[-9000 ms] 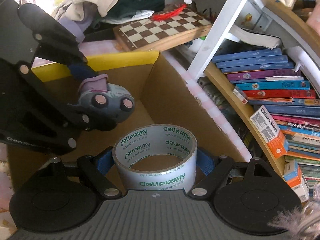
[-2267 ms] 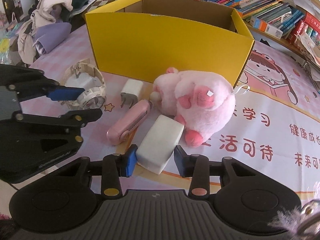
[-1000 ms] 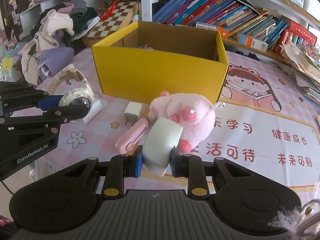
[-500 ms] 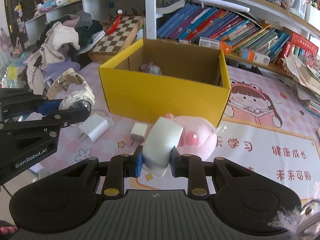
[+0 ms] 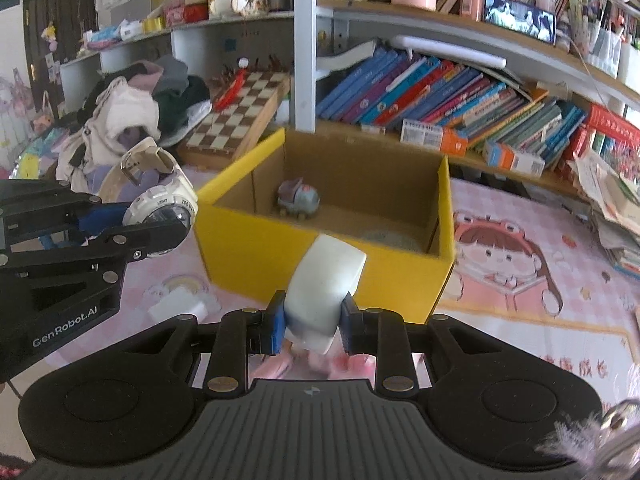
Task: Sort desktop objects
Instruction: 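Lift the watch and charger and carry both toward the yellow box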
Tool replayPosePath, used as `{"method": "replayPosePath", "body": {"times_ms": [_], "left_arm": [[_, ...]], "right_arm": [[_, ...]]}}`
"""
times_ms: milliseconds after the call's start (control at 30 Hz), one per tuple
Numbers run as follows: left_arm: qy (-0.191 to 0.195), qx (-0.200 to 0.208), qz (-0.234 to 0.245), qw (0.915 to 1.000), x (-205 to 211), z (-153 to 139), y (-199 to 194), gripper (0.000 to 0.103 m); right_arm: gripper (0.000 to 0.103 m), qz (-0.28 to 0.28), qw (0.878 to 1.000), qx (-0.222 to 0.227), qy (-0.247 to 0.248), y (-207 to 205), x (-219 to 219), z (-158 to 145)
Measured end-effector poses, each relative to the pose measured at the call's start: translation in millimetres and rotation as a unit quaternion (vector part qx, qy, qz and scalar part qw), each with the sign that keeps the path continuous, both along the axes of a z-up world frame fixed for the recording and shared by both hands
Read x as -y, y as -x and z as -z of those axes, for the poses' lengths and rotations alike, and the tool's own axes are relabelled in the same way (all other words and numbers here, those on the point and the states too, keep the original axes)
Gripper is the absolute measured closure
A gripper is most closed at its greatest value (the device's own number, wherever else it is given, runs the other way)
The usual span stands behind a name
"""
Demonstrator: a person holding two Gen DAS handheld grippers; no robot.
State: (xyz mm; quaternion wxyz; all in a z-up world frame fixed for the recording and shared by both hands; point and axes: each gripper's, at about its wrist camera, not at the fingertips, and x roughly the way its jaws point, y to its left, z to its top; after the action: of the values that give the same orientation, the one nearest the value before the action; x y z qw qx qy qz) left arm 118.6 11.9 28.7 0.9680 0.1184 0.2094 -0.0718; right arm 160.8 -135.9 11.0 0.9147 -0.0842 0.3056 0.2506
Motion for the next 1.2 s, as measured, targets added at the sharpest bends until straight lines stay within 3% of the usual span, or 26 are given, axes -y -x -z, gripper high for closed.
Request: {"method": "replayPosePath", "body": {"times_ms": [700,1200], "left_arm": [[-0.039,0.029,-0.005,0.9988,31,-23,-71,0.088],[-0.046,-0.032,-0.007,0.9984,32,-12,-142,0.087]], "right_arm": [[0.078,-0.022,0.998,0.059,-0.032,-97,22,-35],[0.078,-0.069,0.996,0.052,0.001,-176,-2,-22]]}}
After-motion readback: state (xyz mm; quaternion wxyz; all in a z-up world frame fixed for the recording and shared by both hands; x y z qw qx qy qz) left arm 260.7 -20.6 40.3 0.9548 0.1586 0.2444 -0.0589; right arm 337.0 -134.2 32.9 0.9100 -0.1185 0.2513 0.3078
